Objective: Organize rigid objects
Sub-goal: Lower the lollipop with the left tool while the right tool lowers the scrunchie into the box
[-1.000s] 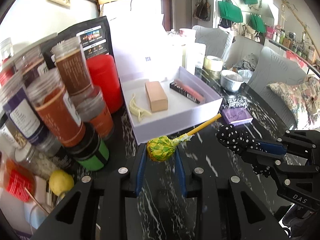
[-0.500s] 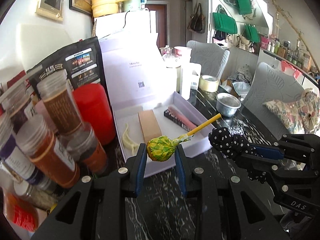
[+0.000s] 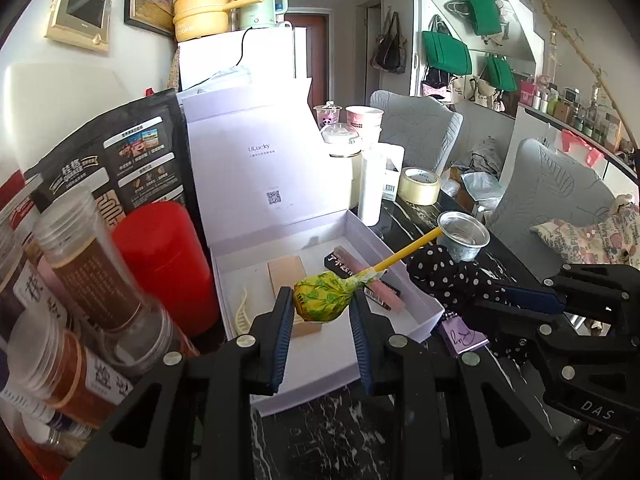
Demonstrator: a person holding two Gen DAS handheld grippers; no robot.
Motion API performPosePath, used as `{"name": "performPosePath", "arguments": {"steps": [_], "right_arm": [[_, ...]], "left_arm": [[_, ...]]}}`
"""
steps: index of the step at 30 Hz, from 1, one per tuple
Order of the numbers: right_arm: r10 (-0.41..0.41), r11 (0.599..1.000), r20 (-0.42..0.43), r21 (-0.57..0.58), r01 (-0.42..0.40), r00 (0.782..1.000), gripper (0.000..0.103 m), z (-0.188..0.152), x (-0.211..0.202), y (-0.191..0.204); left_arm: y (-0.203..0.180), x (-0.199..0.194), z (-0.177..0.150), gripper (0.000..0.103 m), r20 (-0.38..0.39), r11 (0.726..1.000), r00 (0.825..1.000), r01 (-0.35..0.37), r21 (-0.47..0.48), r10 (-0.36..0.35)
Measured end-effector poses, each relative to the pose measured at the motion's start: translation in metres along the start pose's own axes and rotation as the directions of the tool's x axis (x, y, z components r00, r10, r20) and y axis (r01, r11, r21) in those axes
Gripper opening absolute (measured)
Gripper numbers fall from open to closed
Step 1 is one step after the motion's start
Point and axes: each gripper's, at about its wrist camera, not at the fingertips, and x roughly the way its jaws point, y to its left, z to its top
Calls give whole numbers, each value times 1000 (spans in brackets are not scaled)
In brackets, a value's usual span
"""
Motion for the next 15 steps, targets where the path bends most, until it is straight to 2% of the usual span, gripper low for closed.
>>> {"name": "performPosePath", "arguments": {"steps": [15], "right_arm": [[-35,999,-11,-1,35,999,16,33,36,-22]], "left_arm": [[15,44,39,28,5,999,999,-32,-26,32]]}}
